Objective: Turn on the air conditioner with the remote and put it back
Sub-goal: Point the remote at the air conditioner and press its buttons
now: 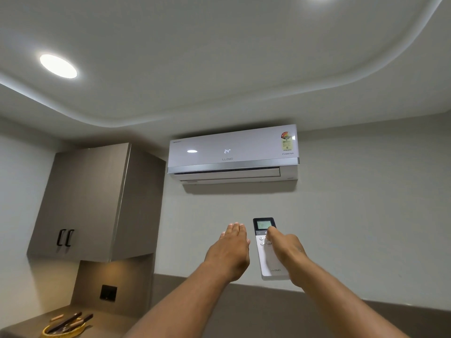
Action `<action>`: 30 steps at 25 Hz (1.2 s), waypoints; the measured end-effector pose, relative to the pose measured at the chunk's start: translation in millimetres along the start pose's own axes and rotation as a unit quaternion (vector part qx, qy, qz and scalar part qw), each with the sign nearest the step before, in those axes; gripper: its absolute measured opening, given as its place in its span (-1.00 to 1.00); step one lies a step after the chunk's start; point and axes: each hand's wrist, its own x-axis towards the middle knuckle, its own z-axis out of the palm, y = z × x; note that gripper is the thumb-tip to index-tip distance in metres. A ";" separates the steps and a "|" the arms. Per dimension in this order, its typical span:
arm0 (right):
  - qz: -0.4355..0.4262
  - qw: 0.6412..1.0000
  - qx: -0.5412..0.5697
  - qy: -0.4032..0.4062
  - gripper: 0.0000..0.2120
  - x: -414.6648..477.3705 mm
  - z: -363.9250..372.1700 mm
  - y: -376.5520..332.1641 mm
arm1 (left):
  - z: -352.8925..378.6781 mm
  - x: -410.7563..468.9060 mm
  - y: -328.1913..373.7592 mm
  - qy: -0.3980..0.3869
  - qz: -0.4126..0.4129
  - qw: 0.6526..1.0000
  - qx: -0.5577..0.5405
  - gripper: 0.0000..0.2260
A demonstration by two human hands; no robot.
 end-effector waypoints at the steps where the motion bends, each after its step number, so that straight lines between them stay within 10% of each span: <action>1: 0.001 1.000 -0.001 -0.004 -0.71 -0.1 1.0 0.0 | -0.6 -0.4 -0.7 0.001 -0.001 1.000 0.000 -0.52; 30: -0.002 1.000 0.006 -0.012 -0.75 -7.0 0.6 -11.0 | -12.7 -4.5 -2.2 0.012 -0.007 1.000 0.013 -0.51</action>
